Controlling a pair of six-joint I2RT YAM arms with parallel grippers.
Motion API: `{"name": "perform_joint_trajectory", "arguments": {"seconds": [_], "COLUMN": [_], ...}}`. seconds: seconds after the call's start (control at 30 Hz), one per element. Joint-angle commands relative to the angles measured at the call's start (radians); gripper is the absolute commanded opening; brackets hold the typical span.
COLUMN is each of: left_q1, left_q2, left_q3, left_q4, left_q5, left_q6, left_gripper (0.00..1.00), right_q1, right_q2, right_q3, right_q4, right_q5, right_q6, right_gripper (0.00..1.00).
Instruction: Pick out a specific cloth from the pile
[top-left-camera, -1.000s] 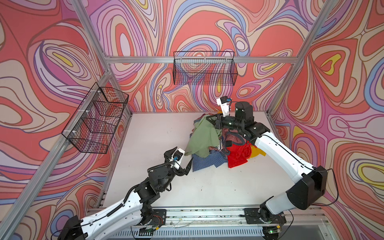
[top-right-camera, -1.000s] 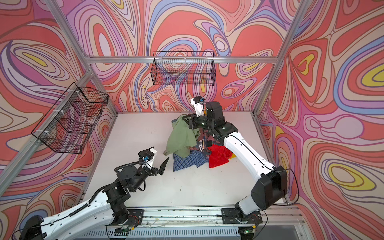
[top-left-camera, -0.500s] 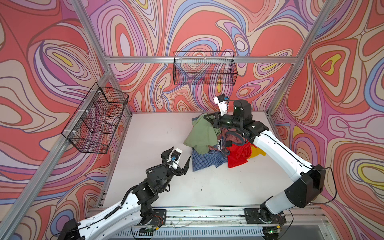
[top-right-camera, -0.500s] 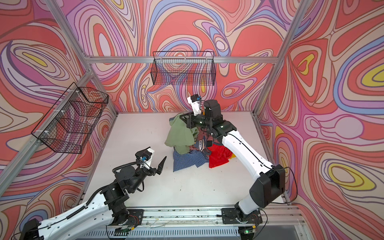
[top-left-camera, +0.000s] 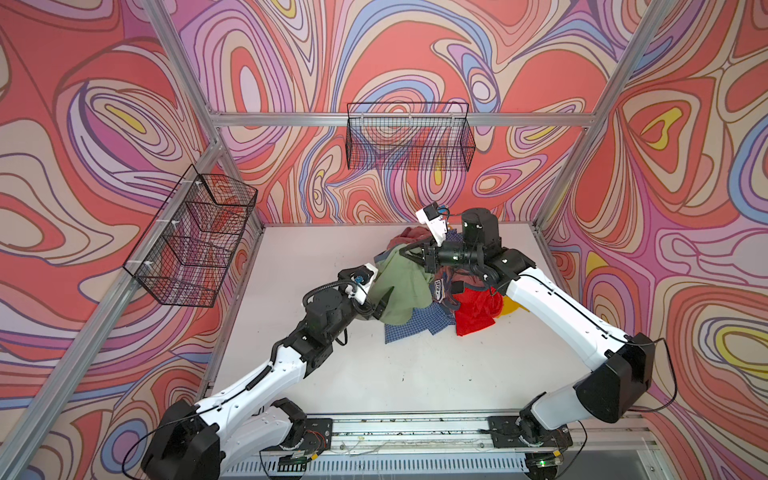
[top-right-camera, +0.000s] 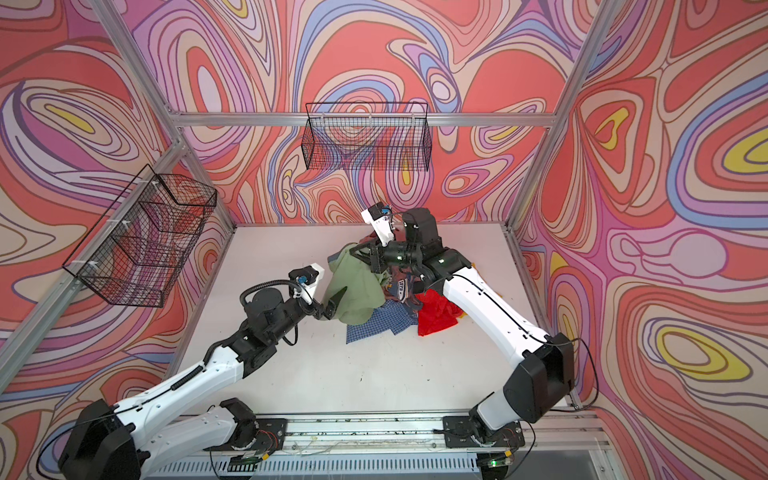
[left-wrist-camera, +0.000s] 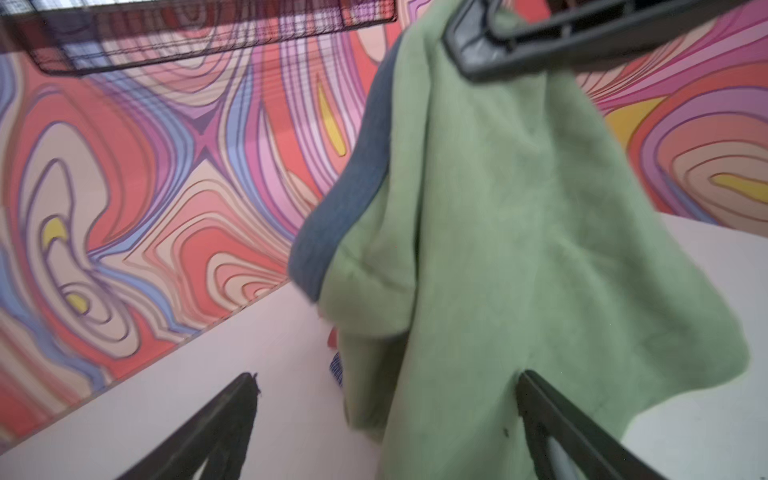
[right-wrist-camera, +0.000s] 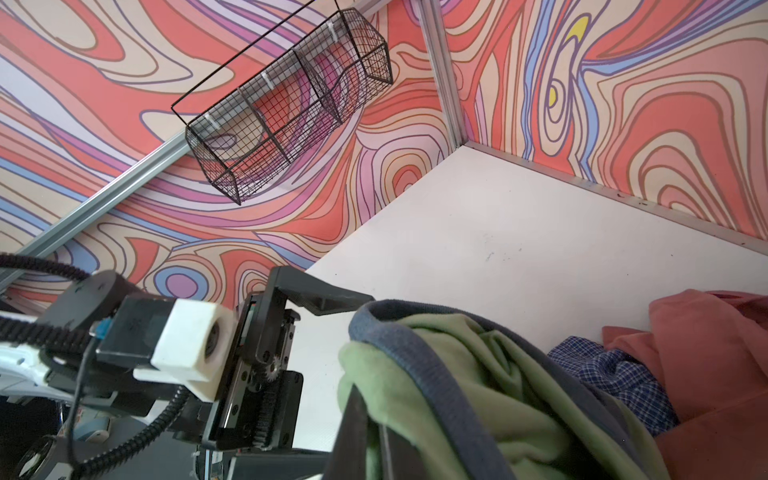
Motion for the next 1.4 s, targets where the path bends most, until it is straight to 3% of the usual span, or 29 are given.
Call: {"name": "perform_joint_trajectory", "arguments": {"seconds": [0.0,0.2,0.3,0.53,0.7,0.8,0.9,1.03,1.13,1.23,1.37], "left_q1": [0.007,0.009,0.009,0.009,0.010,0.015,0.015,0.015,0.015,0.015,0.016], "left_q2": [0.066,0.185,0.241,0.311,0.309,0.286,0.255,0.170,0.088,0.010,-0.092], "left_q3": [0.106,0.152,0.178,0.166,0.148,0.124,0.133,0.142,0.146,0.159,0.158], "left_q4": [-0.075,-0.003,0.023,0.172,0.229,0.283,0.243,0.154,0.077,-0.013,-0.103], "left_q5": [0.255,0.298,0.329,0.305,0.264,0.227,0.181,0.060,-0.011,-0.086,-0.218], "left_q6": [0.015,0.021,-0.005,-0.088,-0.113,-0.134,-0.133,-0.129,-0.120,-0.126,-0.137], "left_gripper": [1.00,1.00,0.95,0.47,0.02,0.00,0.00,0.00,0.00,0.00,0.00], "right_q1": [0.002,0.002,0.002,0.002,0.001,0.001,0.000,0.001,0.001,0.001,0.001], "right_q2": [-0.028,-0.045,-0.056,-0.044,-0.042,-0.035,-0.029,-0.055,-0.099,-0.135,-0.156], "right_q3": [0.000,-0.015,-0.027,-0.035,-0.042,-0.034,-0.021,-0.035,-0.079,-0.120,-0.148], "right_q4": [0.021,0.039,0.054,0.040,0.043,0.010,-0.029,-0.052,-0.031,-0.011,-0.018], "right_q5": [-0.073,-0.114,-0.113,-0.060,-0.013,0.037,0.115,0.358,0.528,0.601,0.682], "right_q6": [-0.033,-0.033,-0.024,-0.008,0.000,-0.008,-0.014,-0.034,-0.035,-0.040,-0.038], "right_gripper": [0.00,0.00,0.00,0.00,0.00,0.00,0.12,0.60,0.85,0.94,0.98]}}
